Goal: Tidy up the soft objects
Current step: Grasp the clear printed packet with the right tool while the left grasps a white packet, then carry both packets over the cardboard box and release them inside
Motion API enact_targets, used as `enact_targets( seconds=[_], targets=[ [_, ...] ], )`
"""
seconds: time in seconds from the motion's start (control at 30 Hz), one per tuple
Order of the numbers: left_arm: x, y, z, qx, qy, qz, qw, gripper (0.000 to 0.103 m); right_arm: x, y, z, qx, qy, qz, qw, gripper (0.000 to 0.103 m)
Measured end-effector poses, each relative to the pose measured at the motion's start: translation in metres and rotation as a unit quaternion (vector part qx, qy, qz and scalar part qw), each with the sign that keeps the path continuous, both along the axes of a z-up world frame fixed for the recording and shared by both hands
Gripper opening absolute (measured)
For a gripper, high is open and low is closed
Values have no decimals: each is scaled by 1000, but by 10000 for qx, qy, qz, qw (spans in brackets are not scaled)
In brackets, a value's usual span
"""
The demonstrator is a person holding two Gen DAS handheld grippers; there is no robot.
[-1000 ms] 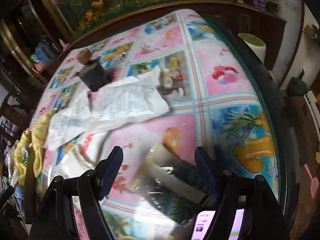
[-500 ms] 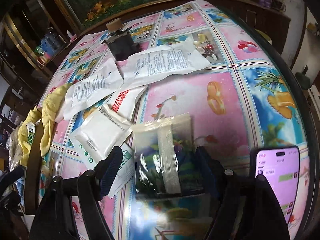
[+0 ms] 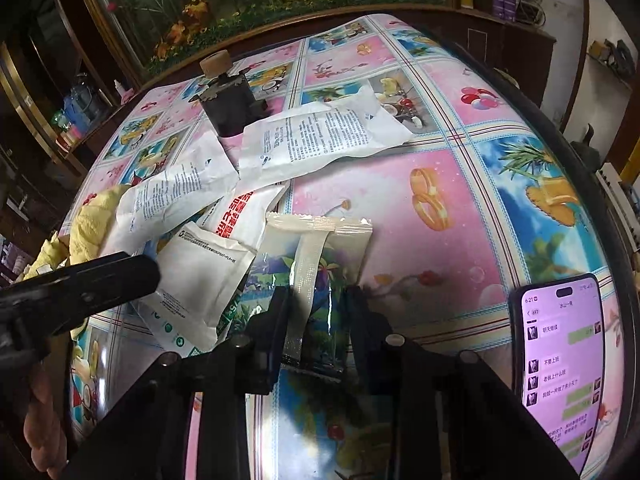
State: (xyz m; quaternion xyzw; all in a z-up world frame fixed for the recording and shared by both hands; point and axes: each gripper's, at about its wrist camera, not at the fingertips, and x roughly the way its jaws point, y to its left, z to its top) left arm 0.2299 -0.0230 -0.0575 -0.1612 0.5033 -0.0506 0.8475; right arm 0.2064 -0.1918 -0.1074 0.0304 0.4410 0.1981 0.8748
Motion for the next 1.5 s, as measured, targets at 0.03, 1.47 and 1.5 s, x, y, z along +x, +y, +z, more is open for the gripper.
enact_targets(
  seconds=[0.03, 1.47, 1.5],
  targets=[
    [0, 4, -3, -149, 0, 55, 9999, 70, -2, 2, 0, -25, -32, -2, 10000, 28],
    [-36, 30, -32, -1811, 102, 533, 9820, 39, -32, 29, -3, 124, -207, 498, 9985, 9],
    [-37, 29, -32, -1785, 80, 545, 9824, 39, -32, 30, -3, 122, -213, 543, 9982, 9]
  ],
)
